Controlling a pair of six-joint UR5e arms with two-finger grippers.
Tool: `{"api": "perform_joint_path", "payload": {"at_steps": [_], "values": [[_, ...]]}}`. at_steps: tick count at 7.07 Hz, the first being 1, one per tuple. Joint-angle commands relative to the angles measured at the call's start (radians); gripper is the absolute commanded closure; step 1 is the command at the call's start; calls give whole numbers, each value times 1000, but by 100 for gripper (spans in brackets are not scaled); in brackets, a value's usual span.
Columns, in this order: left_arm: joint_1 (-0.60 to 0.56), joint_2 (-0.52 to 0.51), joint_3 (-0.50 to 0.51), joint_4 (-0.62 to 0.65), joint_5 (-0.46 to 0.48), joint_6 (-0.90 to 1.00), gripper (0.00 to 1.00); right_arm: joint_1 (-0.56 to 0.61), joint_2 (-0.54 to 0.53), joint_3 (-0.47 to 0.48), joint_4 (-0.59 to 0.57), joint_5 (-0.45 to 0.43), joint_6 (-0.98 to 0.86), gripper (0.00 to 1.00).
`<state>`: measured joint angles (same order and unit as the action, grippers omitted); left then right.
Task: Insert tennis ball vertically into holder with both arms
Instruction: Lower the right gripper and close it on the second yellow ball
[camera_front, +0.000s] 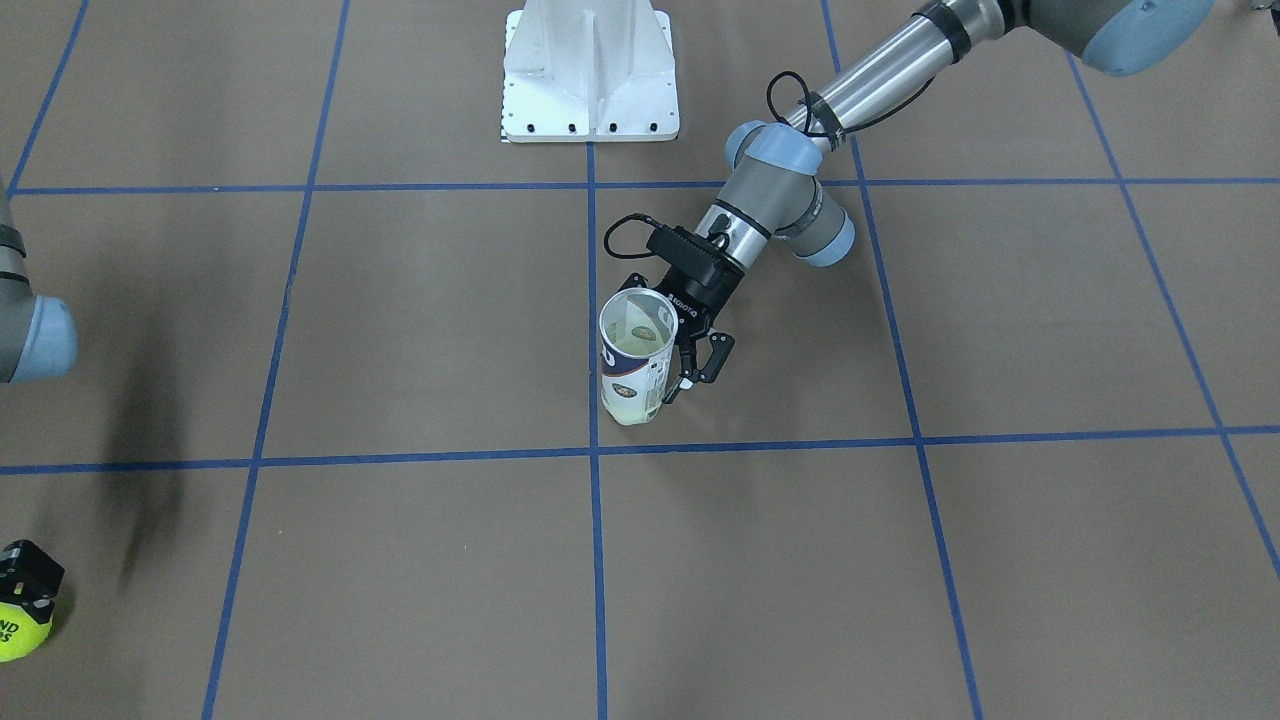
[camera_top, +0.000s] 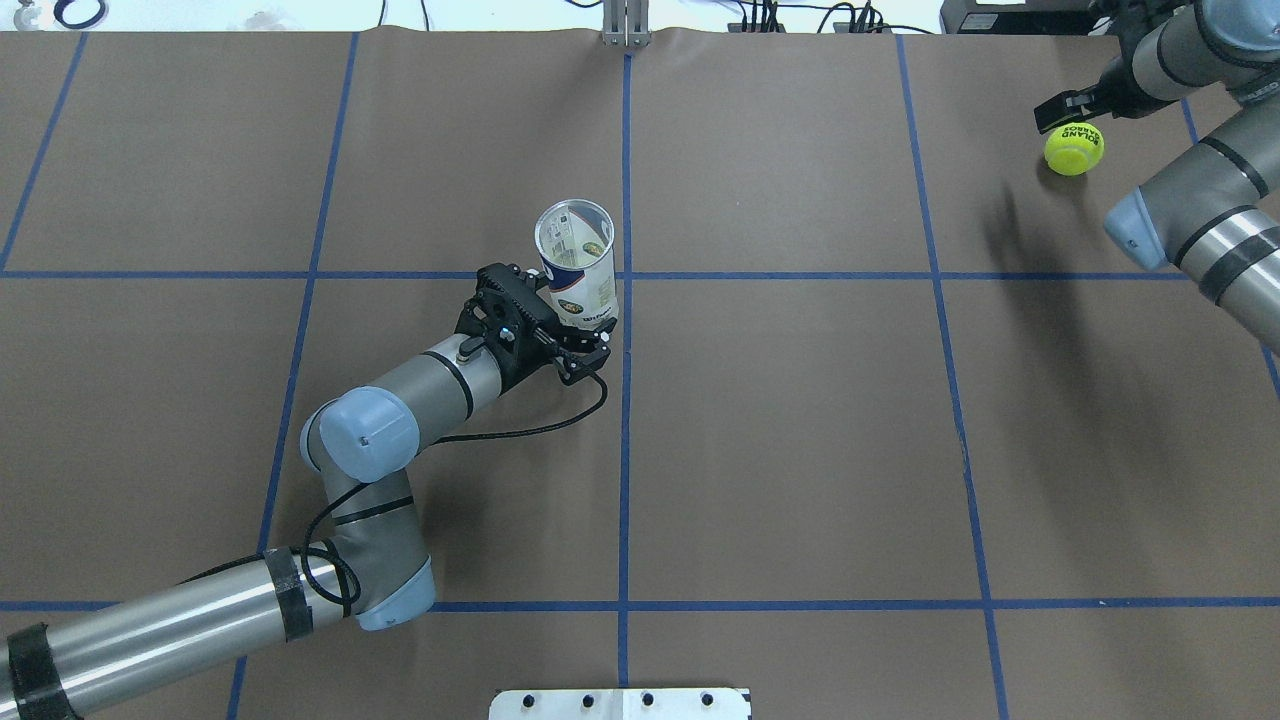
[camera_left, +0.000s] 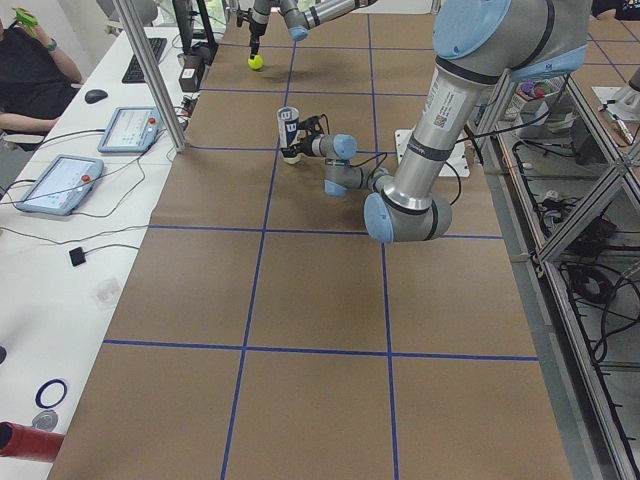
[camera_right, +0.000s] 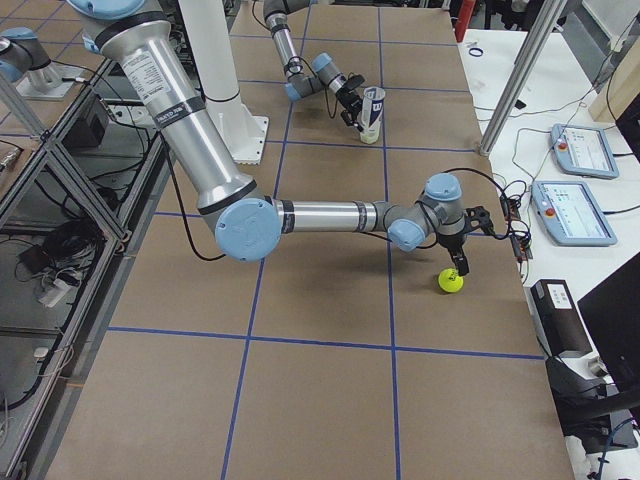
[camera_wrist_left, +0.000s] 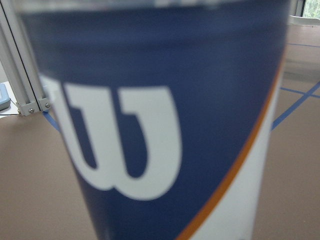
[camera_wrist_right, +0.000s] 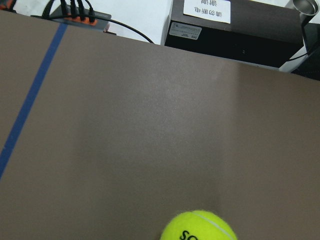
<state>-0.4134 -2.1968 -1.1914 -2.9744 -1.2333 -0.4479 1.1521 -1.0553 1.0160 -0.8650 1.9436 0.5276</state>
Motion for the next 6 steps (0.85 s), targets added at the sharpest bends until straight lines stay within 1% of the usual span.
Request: {"api": "perform_joint_path", "payload": {"at_steps": [1,6], "values": [[-1,0,-1,0,0,0,1,-18,0,-30,6,-32,-1,1],[-2,-1,-1,0,0,0,1,-46,9,-85,12,-106,-8,1]]}}
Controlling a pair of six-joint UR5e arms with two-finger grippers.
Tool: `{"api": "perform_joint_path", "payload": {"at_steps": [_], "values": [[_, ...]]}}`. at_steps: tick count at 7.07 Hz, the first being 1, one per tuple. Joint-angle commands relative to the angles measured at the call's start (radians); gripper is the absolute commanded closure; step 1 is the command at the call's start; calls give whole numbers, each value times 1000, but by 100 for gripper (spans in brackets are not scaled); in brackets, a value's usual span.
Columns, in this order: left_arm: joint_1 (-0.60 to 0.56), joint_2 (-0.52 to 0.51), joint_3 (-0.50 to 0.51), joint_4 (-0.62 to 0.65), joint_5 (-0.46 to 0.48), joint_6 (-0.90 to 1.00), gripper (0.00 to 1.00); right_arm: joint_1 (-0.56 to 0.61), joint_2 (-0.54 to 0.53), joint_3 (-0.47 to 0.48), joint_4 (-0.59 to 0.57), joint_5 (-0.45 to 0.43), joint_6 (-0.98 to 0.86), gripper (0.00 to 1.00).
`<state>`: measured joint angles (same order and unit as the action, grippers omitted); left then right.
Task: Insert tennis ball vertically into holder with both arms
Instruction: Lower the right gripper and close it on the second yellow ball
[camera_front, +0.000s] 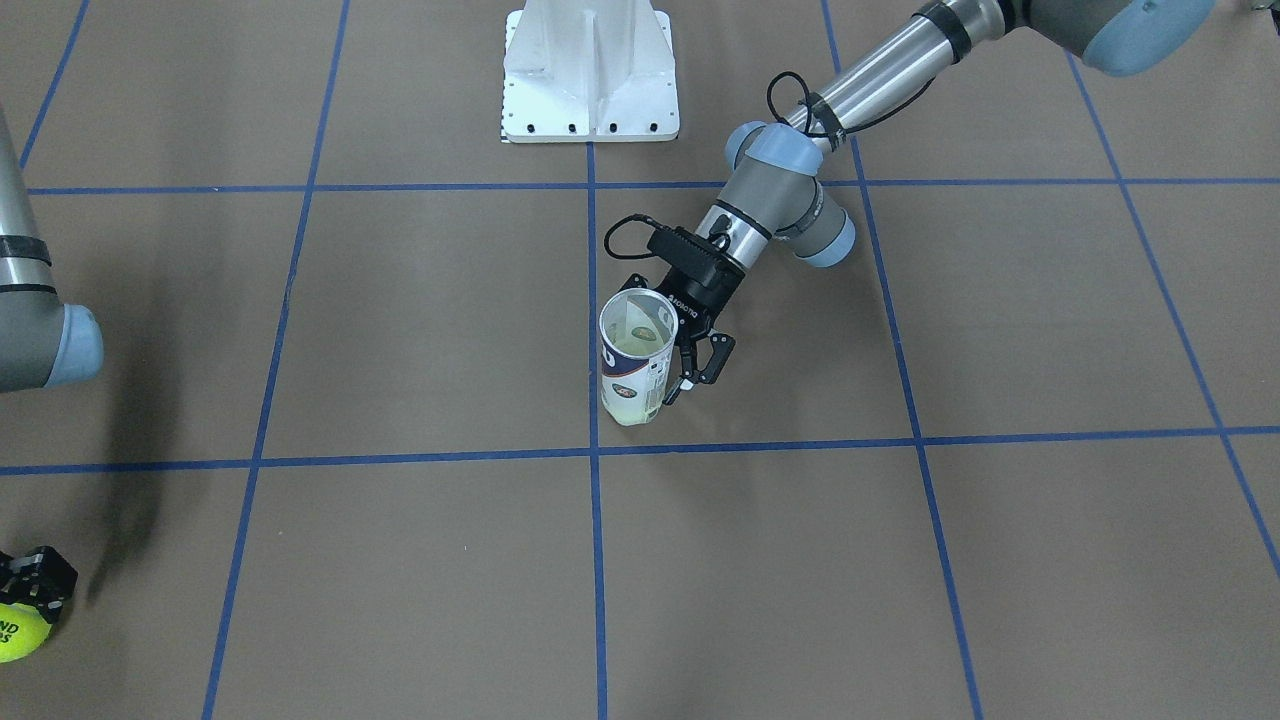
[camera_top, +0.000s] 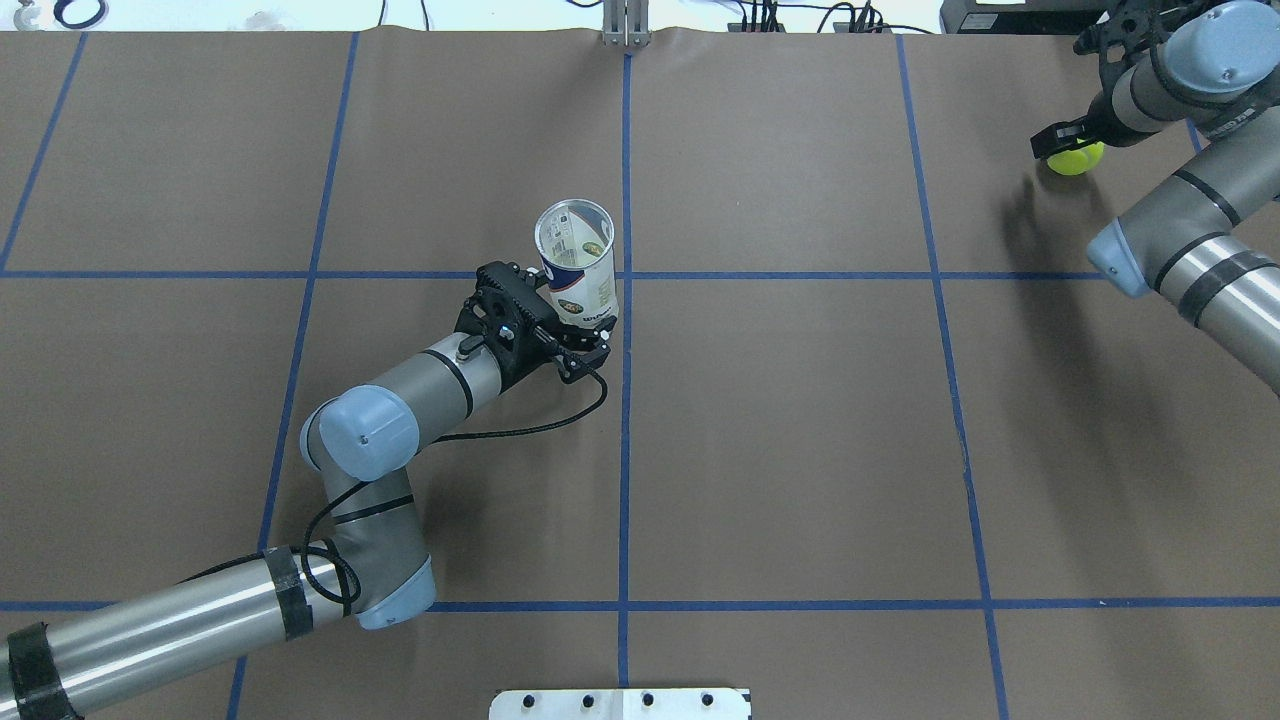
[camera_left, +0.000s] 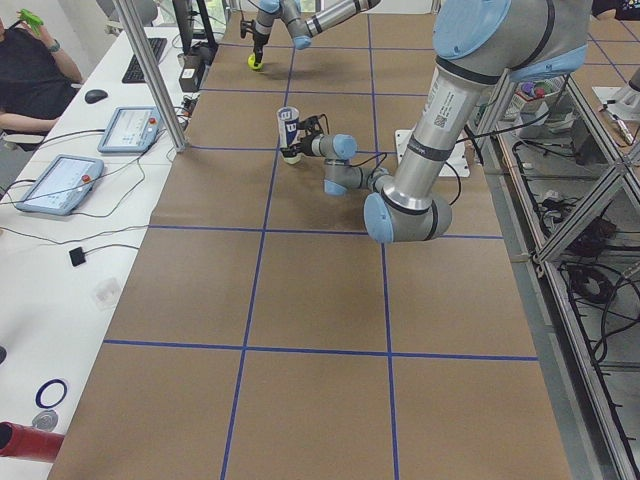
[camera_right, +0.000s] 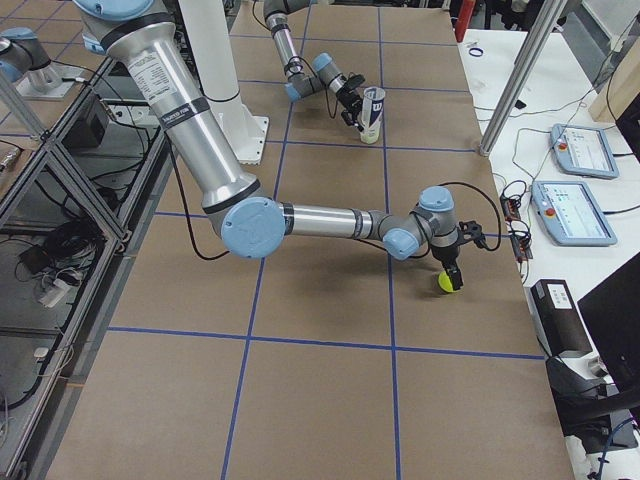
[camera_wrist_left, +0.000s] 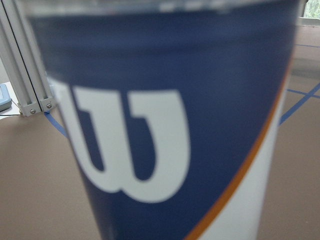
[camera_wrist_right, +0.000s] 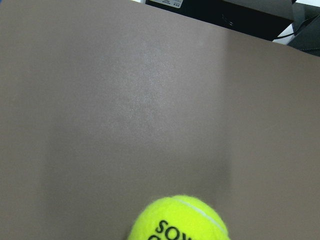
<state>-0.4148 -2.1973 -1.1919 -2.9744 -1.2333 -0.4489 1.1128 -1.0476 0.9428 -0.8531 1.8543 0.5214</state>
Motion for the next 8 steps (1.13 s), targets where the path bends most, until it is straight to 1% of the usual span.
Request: {"api": "perform_joint_path", "payload": {"at_steps": [1,2,3,4,5,6,7,8], "values": [[-1,1,0,0,0,1,1,-7,1,-15,0,-17,-3,1],[-1,1,0,0,0,1,1,-7,3,-16,0,-17,-3,19],[-1,1,0,-2,0,1,1,-7,1,-15,-1,-15,-6,95],[-2,1,0,-2,0,1,1,-7,3,-9,-1,-9,-15,100],[-7,1,0,-2,0,1,1,11,33,-4,-3,31,-21,100],[-12,1,0,-3,0,1,1,63,61,10,-7,146,-23,100],[-16,1,0,-5,0,1,1,97,87,49,-27,233,-18,100],[-15,1,0,-5,0,1,1,98,93,174,-178,258,-17,100]]}}
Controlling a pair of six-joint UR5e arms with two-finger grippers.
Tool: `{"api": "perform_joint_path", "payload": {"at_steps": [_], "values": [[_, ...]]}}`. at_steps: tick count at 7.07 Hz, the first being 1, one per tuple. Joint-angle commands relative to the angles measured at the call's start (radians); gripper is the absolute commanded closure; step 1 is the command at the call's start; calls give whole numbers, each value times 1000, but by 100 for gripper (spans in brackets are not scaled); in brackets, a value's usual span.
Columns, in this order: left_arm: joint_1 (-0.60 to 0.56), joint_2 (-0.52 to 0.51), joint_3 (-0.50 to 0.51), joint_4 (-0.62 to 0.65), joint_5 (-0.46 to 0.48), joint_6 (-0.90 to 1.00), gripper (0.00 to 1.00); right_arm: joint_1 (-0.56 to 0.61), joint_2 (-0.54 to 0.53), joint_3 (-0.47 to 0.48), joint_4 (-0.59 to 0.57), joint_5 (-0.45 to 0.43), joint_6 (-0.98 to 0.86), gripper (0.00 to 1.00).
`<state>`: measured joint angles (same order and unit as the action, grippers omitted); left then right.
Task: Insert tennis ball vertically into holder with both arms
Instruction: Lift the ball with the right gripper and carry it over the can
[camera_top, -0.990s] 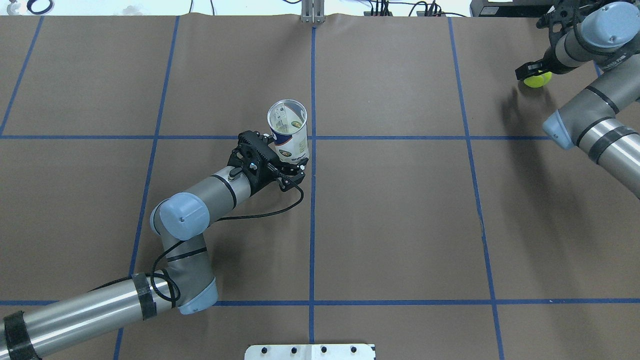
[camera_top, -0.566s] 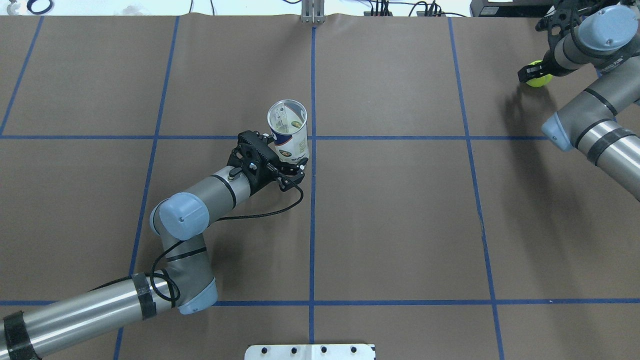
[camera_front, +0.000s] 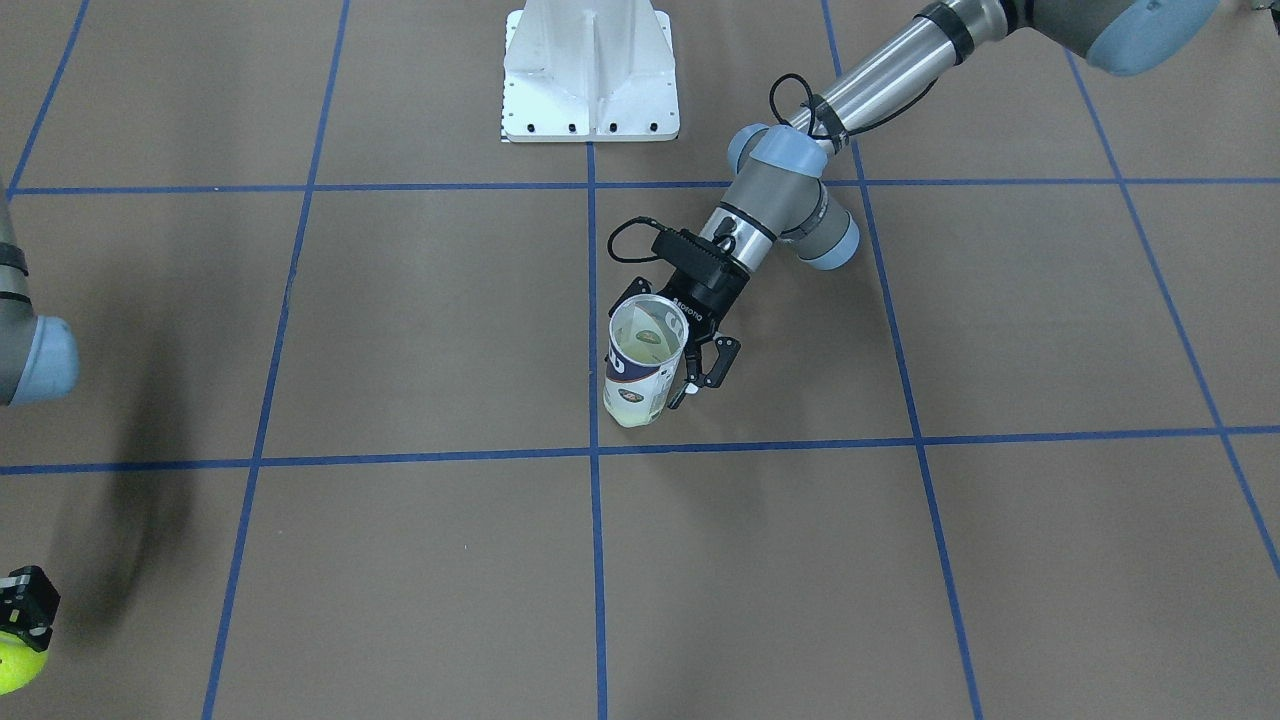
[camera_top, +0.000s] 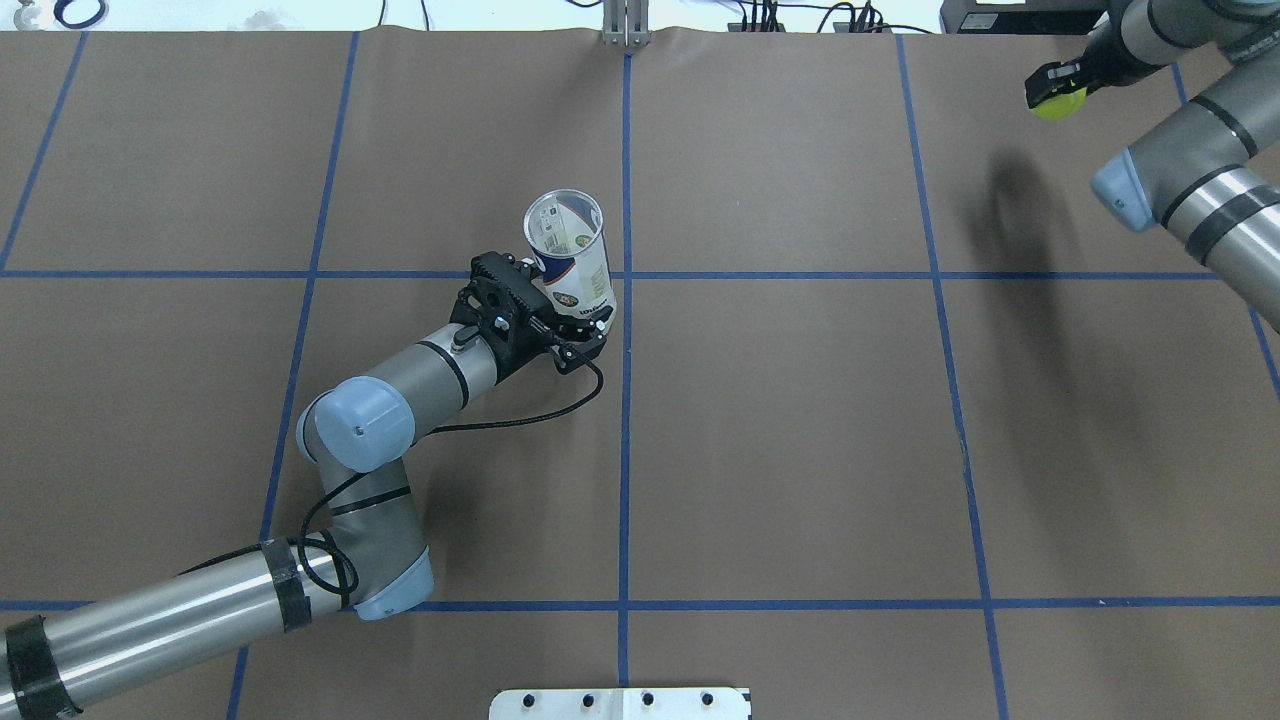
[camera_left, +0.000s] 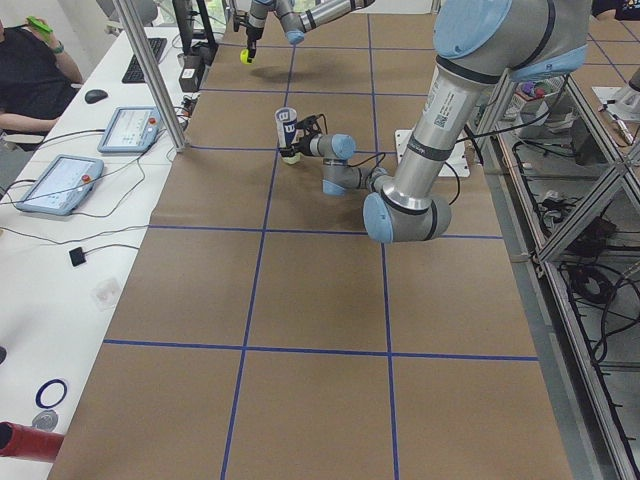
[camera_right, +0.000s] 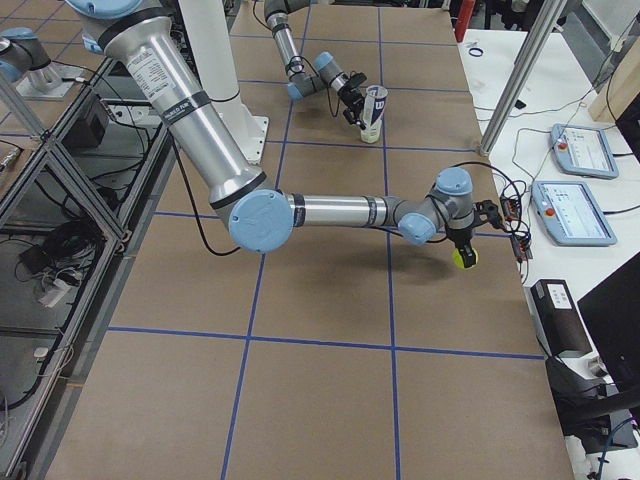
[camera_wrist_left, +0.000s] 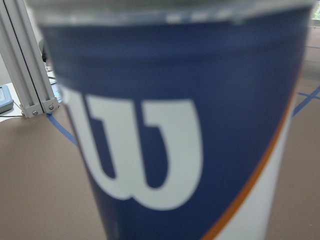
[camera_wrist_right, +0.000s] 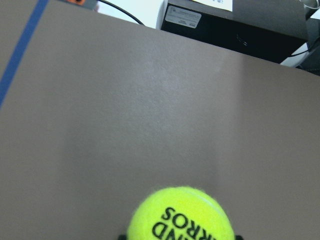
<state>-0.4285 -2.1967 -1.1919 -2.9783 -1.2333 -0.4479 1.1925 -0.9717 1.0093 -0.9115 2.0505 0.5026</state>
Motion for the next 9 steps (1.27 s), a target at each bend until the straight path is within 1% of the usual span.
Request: {"api": "perform_joint_path", "payload": {"at_steps": [1,2,3,4,5,6,7,8,9], "values": [[-1,-2,-2,-4,0,-2,1,18,65,253,-365,104,4,100],[2,-2,-2,-5,0,-2,1,9,120,346,-524,172,58,100],[2,-2,-2,-4,0,-2,1,-52,129,452,-552,201,226,100],[5,-2,0,-2,-2,-2,1,-113,133,516,-547,192,373,100],[7,-5,-3,-4,-2,-5,1,-152,149,557,-546,191,449,100],[8,-5,-2,-5,-2,-6,1,-189,177,575,-546,180,524,100],[13,-6,-2,-7,-2,-9,1,-239,198,601,-546,139,590,100],[14,-8,0,-4,-2,-9,1,-266,208,627,-546,114,623,100],[16,-8,0,-4,-2,-9,1,-286,209,658,-546,114,655,100]]}}
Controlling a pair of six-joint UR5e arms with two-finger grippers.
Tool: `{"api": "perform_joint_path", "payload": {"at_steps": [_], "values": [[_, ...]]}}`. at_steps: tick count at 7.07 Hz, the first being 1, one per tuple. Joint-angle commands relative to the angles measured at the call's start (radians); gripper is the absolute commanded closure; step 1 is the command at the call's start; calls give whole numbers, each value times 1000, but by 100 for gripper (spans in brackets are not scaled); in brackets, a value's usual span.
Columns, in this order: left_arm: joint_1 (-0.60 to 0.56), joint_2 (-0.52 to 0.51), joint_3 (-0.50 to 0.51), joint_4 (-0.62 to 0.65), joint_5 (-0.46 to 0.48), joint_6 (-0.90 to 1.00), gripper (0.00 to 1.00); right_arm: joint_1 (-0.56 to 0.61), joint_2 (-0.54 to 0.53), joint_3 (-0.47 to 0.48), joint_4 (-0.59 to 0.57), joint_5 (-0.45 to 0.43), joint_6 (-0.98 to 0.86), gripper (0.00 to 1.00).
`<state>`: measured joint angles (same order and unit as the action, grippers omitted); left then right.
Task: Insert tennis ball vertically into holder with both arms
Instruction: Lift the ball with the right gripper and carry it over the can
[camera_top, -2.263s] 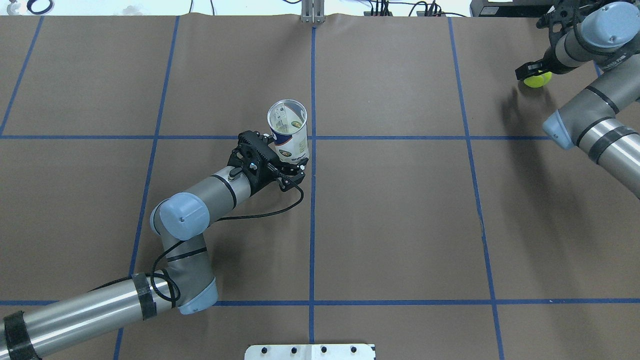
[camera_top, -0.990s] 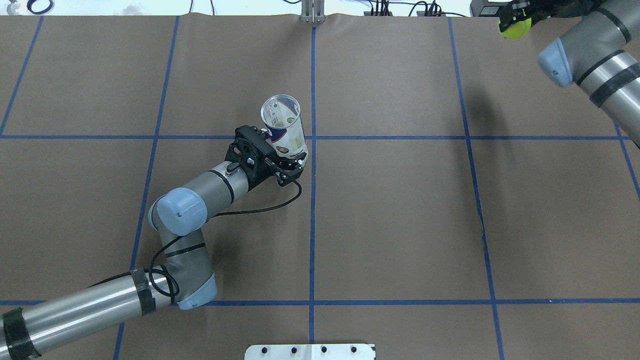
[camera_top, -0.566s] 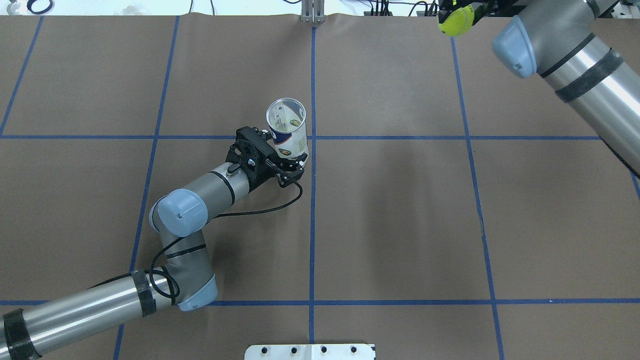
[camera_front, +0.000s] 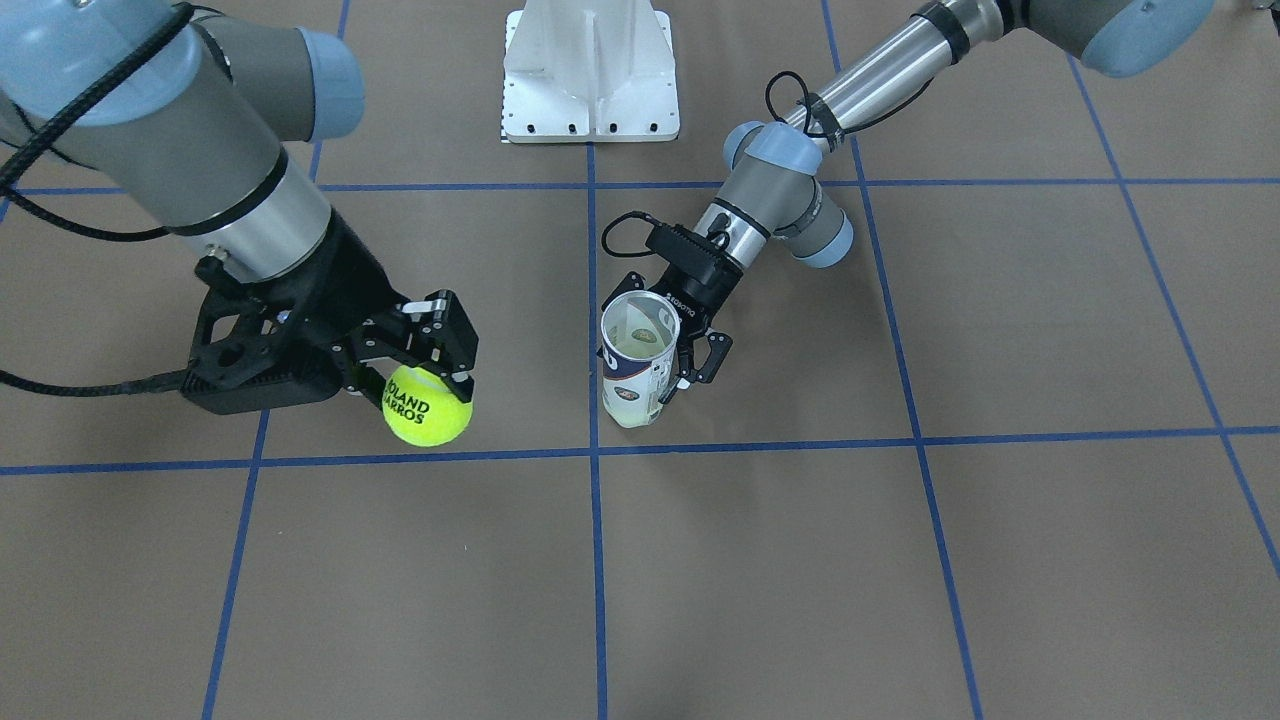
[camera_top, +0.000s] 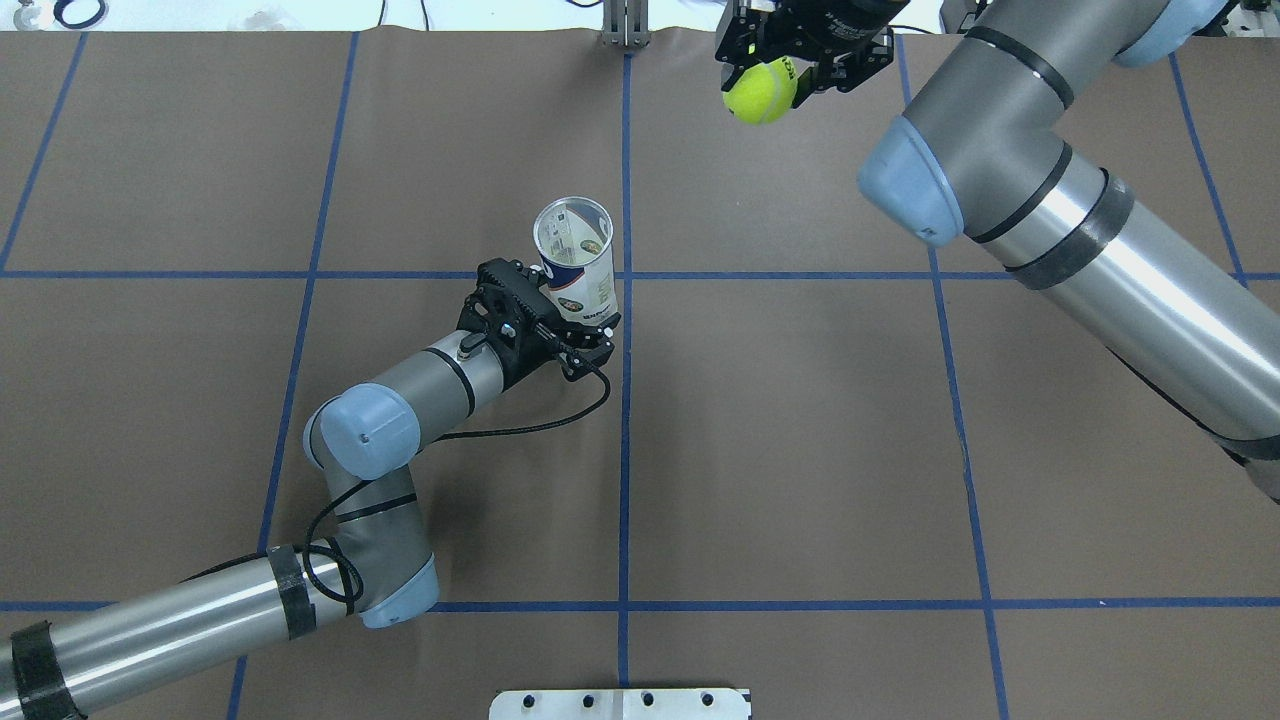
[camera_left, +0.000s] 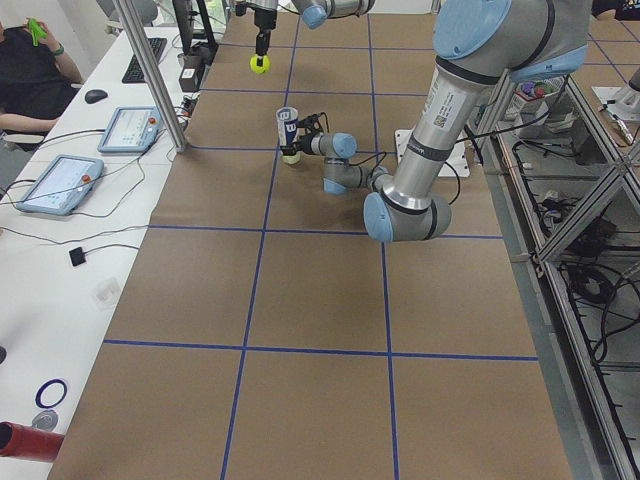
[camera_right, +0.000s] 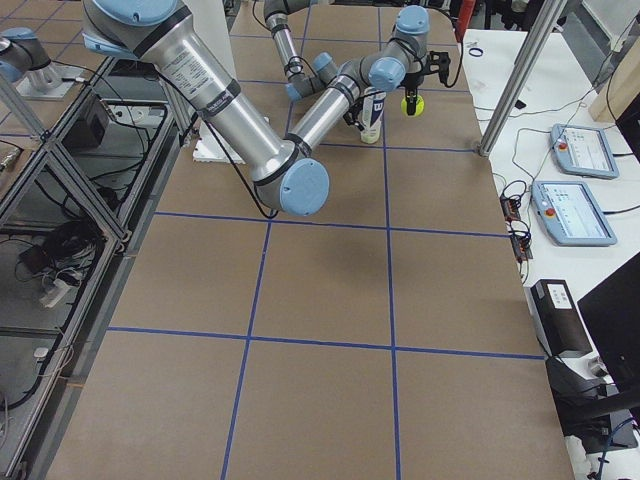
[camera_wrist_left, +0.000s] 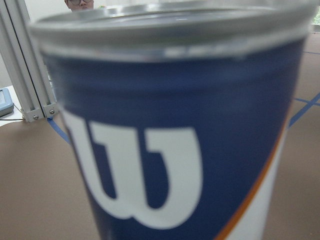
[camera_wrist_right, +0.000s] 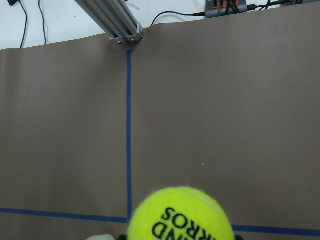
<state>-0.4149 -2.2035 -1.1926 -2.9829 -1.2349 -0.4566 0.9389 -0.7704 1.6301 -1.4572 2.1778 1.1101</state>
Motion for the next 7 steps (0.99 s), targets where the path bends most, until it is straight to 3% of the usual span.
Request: {"api": "perform_joint_path", "payload": {"at_steps": [1,4,7], "values": [[2,-1,2,1,0,-1,1,-60,31,51,0,-13,82,100],[7,-1,4,4,0,-1,1,-202,95,42,-2,-114,143,100],[7,2,4,2,0,-1,1,-244,95,7,-3,-154,142,100]]}}
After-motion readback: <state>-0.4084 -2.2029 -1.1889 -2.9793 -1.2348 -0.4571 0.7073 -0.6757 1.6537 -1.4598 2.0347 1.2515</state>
